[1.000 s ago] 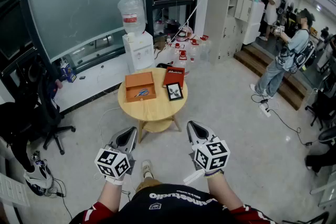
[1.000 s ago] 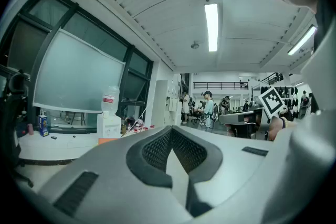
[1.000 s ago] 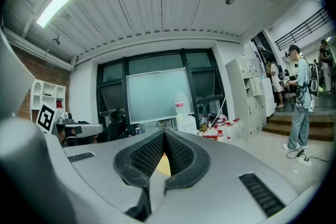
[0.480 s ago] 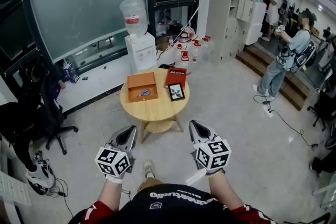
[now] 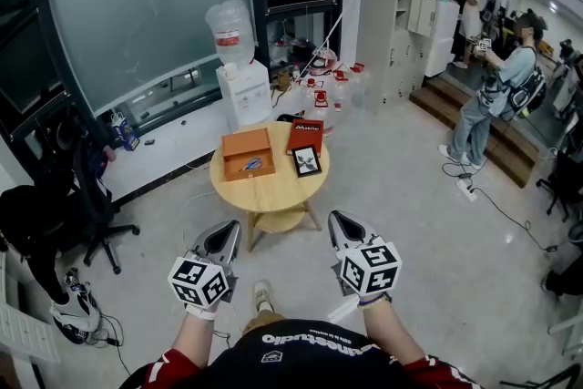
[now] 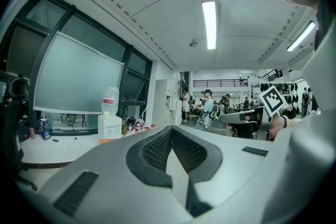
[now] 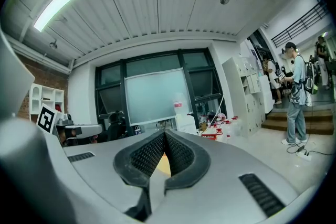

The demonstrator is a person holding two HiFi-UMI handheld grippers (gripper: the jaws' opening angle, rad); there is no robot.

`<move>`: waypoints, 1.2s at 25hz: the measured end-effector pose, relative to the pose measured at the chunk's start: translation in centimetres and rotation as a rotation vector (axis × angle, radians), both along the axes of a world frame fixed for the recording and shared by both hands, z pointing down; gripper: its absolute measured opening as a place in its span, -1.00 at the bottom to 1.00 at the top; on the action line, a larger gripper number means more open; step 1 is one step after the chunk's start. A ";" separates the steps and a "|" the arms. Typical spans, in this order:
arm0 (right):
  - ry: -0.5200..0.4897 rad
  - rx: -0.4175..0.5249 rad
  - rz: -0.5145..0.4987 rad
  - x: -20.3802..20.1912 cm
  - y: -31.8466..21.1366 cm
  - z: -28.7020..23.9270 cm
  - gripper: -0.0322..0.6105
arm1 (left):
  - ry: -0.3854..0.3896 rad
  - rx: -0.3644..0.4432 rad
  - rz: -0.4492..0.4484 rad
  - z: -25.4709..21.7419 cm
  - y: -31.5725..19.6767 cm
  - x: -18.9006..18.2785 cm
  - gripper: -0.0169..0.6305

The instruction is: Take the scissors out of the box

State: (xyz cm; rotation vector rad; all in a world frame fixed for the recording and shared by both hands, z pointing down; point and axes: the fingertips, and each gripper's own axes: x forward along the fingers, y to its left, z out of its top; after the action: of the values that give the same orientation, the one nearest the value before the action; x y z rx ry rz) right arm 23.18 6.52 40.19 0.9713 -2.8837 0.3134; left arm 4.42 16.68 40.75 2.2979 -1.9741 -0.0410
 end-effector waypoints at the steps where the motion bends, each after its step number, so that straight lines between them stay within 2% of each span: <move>1: 0.002 -0.003 -0.004 0.0 0.1 0.1 -0.81 | -0.001 0.000 0.004 0.0 0.0 0.1 -0.90; 16: -0.012 -0.019 -0.008 0.6 0.6 0.1 -0.81 | -0.008 -0.009 0.022 -0.1 0.3 1.3 -0.90; 30: 0.004 -0.055 -0.035 -1.0 0.4 2.1 -0.81 | 0.007 -0.051 -0.009 2.0 0.7 -0.8 -0.90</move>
State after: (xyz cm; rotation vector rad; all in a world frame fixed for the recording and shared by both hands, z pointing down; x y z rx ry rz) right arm 22.16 6.92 42.32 0.9109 -2.8686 0.3849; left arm 3.62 17.36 42.79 2.2540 -1.9588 0.0009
